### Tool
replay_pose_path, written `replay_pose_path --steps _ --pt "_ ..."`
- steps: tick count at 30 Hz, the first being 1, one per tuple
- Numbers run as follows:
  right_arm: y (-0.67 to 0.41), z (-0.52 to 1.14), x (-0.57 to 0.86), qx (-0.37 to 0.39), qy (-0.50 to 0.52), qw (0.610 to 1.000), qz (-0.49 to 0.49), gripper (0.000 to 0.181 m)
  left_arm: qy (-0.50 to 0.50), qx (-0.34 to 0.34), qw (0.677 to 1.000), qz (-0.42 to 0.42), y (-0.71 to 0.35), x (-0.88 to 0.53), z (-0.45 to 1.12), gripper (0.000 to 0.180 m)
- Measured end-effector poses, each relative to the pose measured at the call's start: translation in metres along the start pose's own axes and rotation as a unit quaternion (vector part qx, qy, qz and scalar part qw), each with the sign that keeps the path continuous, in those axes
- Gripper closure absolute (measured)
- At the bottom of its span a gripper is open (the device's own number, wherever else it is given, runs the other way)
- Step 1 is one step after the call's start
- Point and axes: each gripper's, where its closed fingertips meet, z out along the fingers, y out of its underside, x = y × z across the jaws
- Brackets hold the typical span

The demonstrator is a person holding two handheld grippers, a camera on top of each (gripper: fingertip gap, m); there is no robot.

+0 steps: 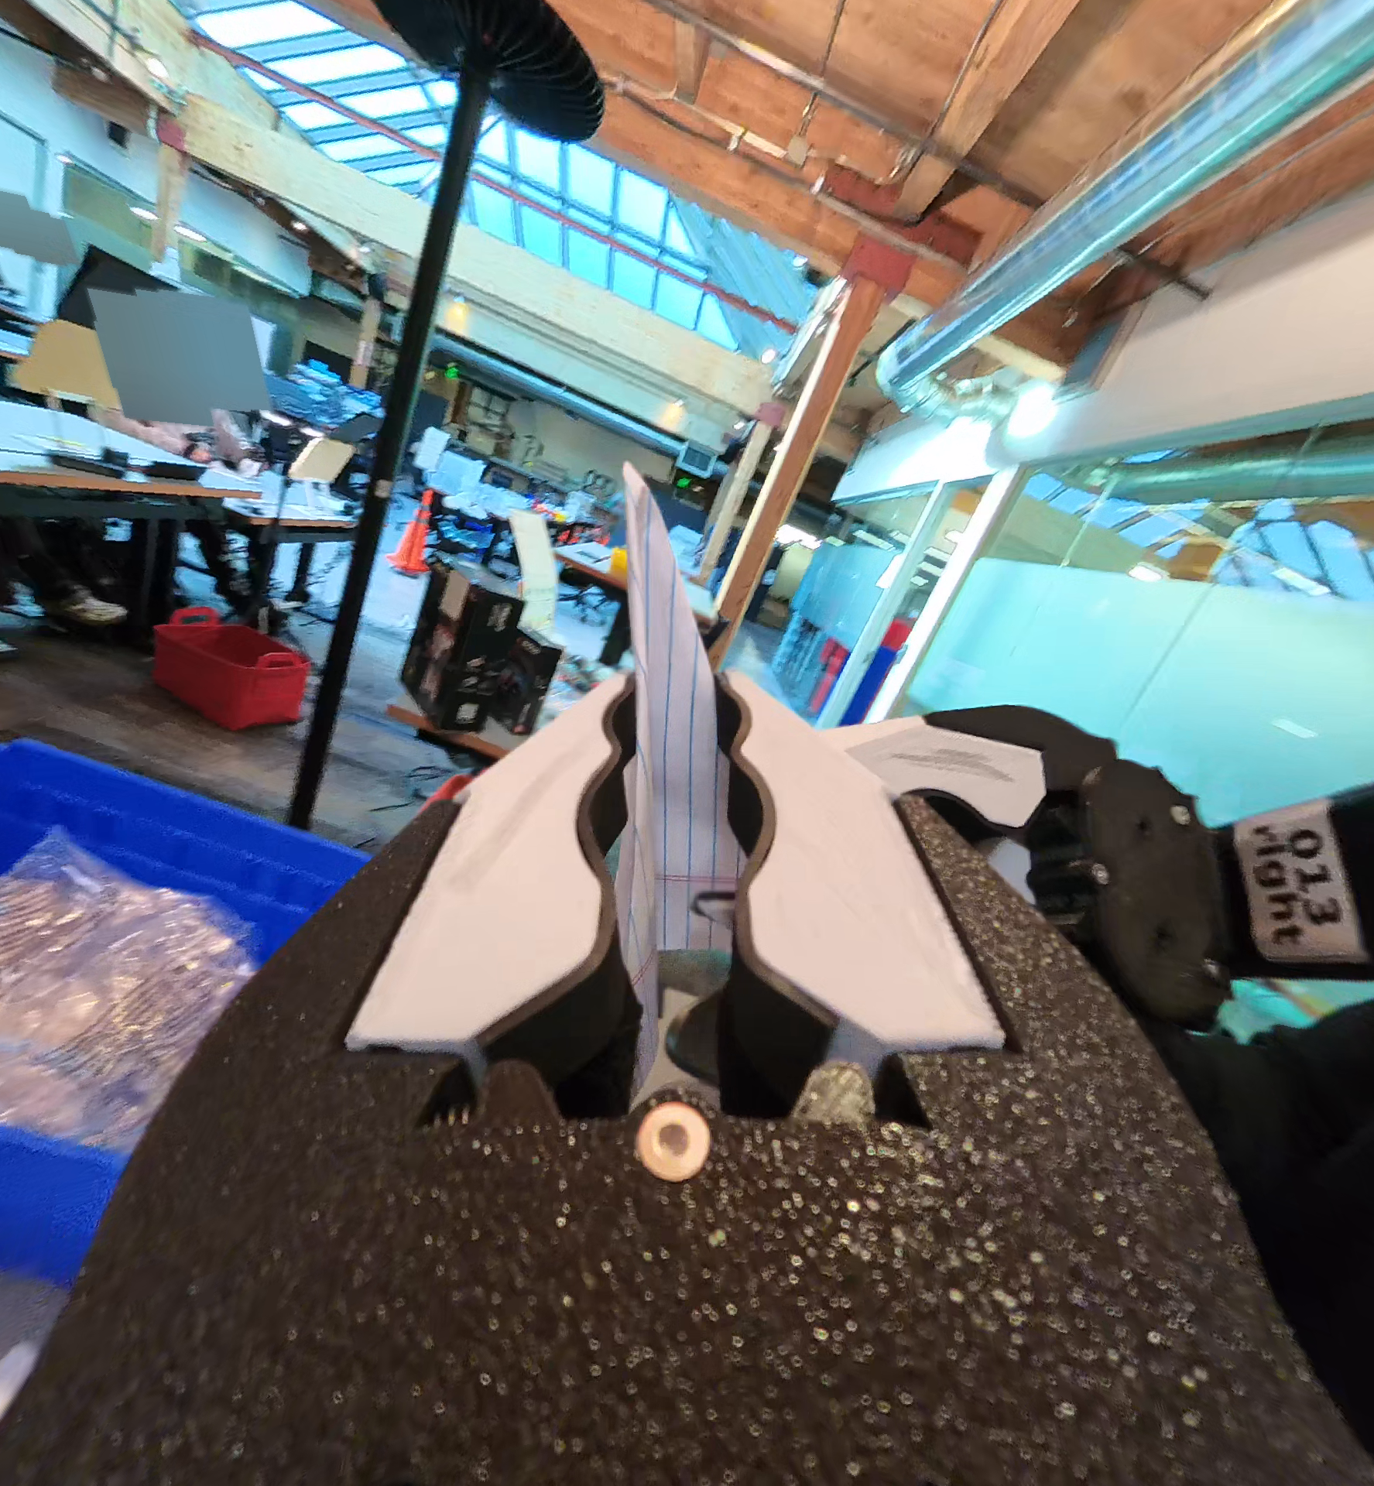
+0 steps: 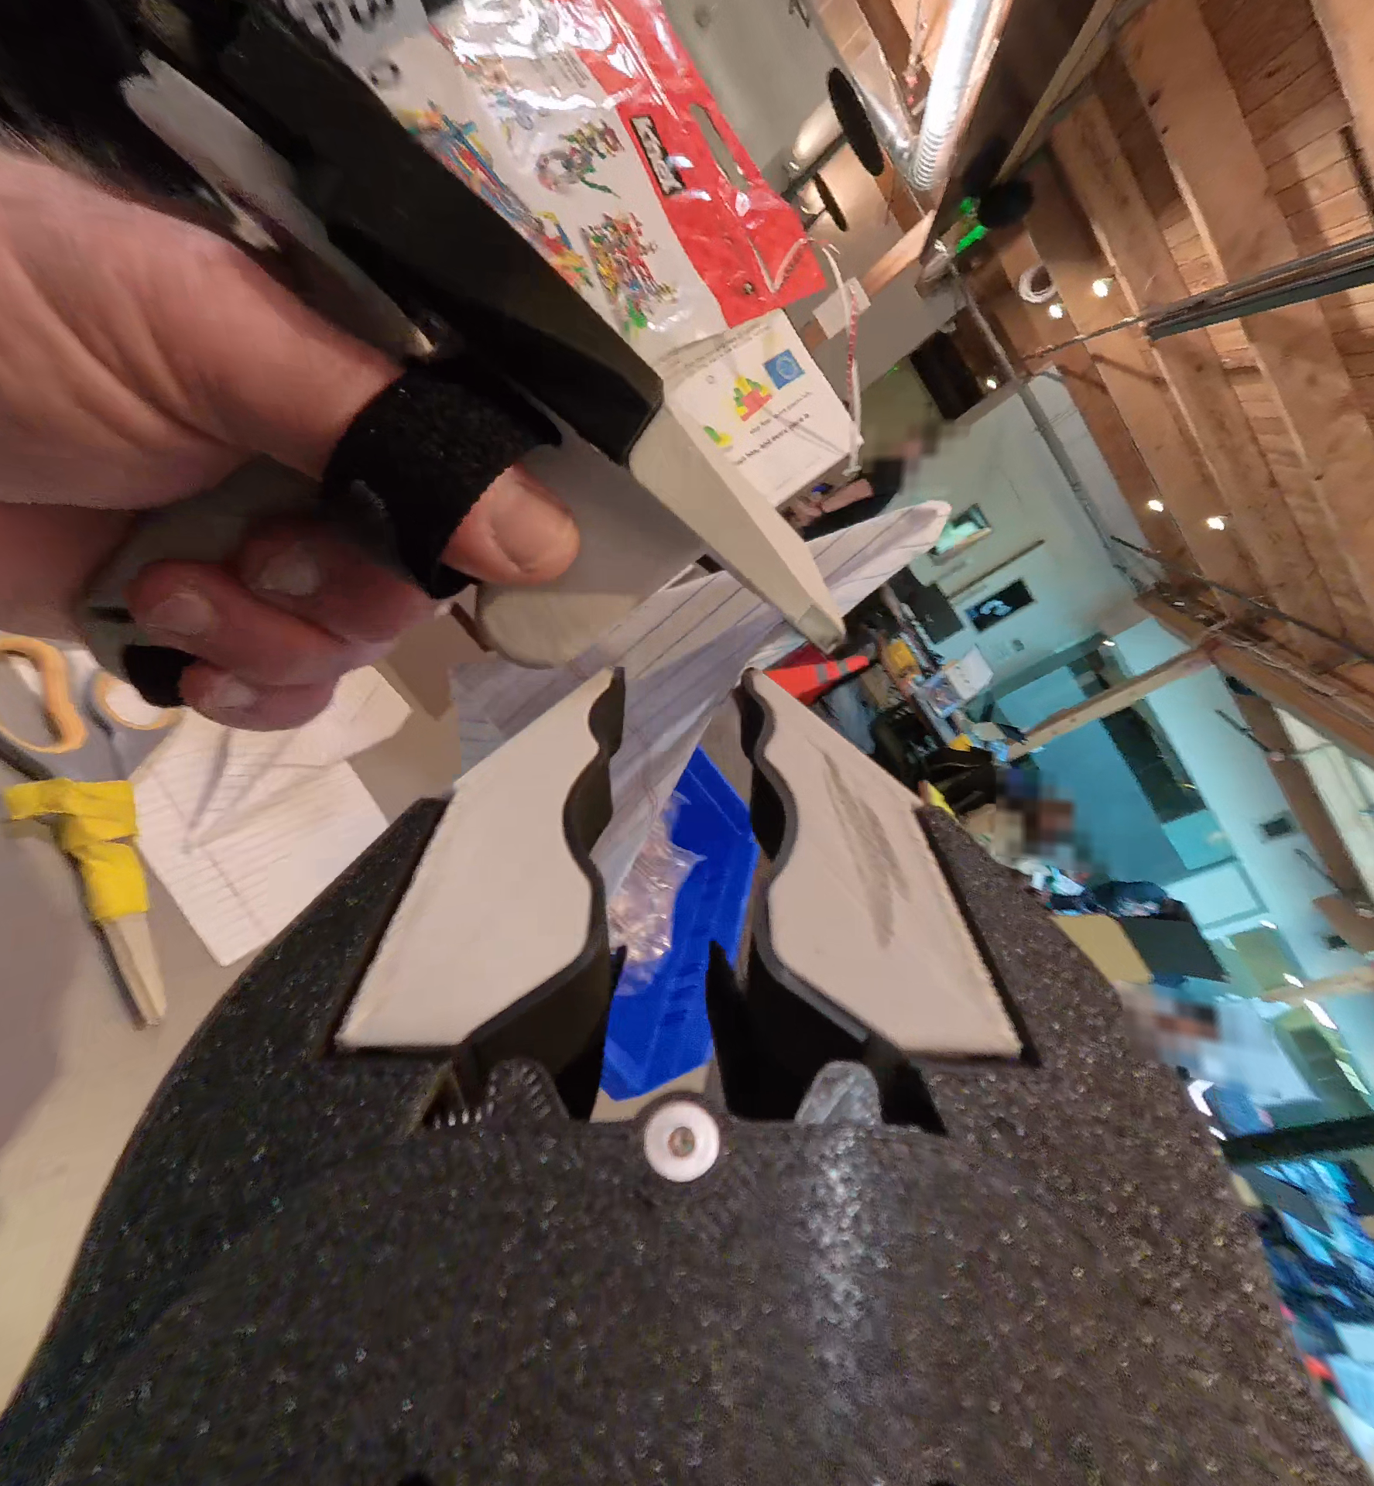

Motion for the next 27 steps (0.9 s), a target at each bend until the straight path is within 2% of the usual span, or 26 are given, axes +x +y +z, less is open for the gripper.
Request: replay_pose_path --steps 5,7,10,14,18,20,24,27 --pt "-0.023 -0.032 -0.002 0.084 -0.092 0.989 0.081 0.151 0.116 0.023 0.990 -0.083 -0.006 0.015 -0.015 0.163" --pt "-0.027 -0.047 0.006 0.117 -0.150 0.972 0.136 0.151 0.140 0.030 0.985 -0.099 -0.007 0.018 -0.019 0.163" --pt "-0.030 -0.053 0.034 0.158 -0.232 0.915 0.291 0.149 0.189 0.025 0.974 -0.121 -0.005 0.029 -0.021 0.164" --pt "-0.030 -0.043 0.048 0.189 -0.345 0.817 0.421 0.148 0.242 -0.010 0.962 -0.127 0.004 0.048 -0.016 0.164" --pt "-0.034 -0.044 0.033 0.207 -0.439 0.750 0.450 0.150 0.288 -0.047 0.948 -0.128 0.013 0.067 -0.011 0.164" --pt "-0.037 -0.047 0.027 0.213 -0.463 0.730 0.456 0.154 0.308 -0.057 0.941 -0.130 0.015 0.074 -0.011 0.164" --pt "-0.040 -0.049 0.025 0.227 -0.473 0.717 0.459 0.175 0.312 -0.059 0.938 -0.136 0.016 0.075 -0.009 0.165" --pt "-0.037 -0.045 0.034 0.234 -0.447 0.723 0.471 0.179 0.269 -0.052 0.956 -0.106 0.016 0.065 -0.005 0.162"
